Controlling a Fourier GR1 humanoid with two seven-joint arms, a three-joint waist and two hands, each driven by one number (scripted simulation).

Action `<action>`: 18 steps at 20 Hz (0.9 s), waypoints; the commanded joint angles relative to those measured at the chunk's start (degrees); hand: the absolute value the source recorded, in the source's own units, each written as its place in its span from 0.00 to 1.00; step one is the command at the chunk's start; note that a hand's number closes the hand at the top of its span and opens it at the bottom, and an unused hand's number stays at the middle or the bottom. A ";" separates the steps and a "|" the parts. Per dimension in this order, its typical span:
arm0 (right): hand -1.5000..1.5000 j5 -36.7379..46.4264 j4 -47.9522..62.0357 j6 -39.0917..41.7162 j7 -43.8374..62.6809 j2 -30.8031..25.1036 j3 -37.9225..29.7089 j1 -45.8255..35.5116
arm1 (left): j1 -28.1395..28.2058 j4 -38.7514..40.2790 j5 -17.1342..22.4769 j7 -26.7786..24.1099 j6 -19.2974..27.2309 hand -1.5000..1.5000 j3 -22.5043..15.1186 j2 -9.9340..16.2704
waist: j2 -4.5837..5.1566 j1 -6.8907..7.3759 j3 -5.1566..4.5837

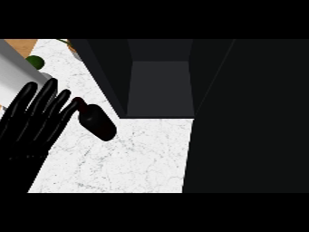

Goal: Pick up the wine, place it into the cabinet and close the cabinet

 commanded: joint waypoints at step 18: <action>0.00 0.92 -6.33 -1.21 7.58 0.90 1.50 -3.65 | -4.44 30.70 -5.20 -17.20 -11.42 0.00 13.49 4.71 | 0.04 -0.16 -0.03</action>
